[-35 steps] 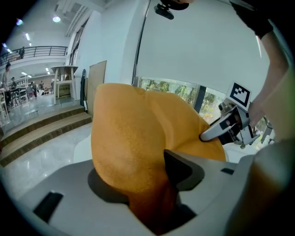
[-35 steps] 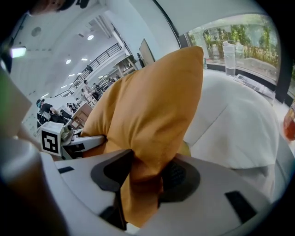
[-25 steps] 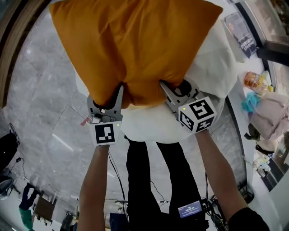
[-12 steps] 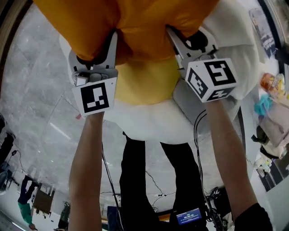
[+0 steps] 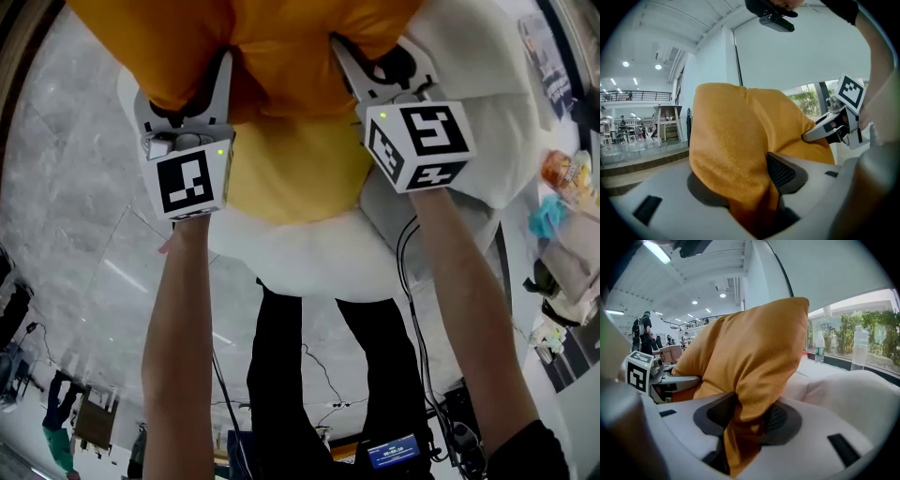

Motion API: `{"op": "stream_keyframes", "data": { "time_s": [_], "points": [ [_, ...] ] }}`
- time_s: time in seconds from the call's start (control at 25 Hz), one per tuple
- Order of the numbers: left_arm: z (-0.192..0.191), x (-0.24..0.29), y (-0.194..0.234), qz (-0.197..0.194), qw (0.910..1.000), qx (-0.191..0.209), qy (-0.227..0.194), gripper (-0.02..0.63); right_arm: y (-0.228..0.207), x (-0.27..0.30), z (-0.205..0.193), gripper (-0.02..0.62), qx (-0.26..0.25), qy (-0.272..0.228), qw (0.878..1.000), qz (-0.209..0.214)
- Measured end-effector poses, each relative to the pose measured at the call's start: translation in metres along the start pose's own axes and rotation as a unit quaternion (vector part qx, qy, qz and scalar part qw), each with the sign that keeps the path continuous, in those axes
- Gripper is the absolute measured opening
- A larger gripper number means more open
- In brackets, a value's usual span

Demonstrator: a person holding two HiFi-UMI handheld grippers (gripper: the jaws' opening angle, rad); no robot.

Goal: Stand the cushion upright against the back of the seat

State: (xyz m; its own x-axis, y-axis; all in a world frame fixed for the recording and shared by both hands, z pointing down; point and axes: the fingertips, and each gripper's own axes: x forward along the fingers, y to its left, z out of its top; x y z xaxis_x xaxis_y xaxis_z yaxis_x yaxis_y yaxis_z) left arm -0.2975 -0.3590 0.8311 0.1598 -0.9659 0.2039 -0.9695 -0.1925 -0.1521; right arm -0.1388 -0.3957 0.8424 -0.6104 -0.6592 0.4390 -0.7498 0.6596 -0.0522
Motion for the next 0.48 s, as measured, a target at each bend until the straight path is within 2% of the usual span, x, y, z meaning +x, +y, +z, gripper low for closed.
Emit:
{"op": "stream_keyframes", "data": {
  "time_s": [0.12, 0.32, 0.48],
  "points": [
    [-0.009, -0.003, 0.002, 0.001, 0.9997, -0.023, 0.003, 0.27, 0.0, 0.0, -0.007, 0.183, 0.017, 0.008, 1.0, 0.0],
    [-0.003, -0.014, 0.007, -0.035, 0.9967, -0.073, -0.002, 0.333, -0.002, -0.003, -0.007, 0.239, 0.065, 0.014, 0.998, 0.022],
    [-0.003, -0.02, 0.01, -0.019, 0.9922, -0.121, 0.021, 0.382, -0.007, -0.011, -0.006, 0.275, 0.069, 0.023, 0.997, 0.026]
  ]
}}
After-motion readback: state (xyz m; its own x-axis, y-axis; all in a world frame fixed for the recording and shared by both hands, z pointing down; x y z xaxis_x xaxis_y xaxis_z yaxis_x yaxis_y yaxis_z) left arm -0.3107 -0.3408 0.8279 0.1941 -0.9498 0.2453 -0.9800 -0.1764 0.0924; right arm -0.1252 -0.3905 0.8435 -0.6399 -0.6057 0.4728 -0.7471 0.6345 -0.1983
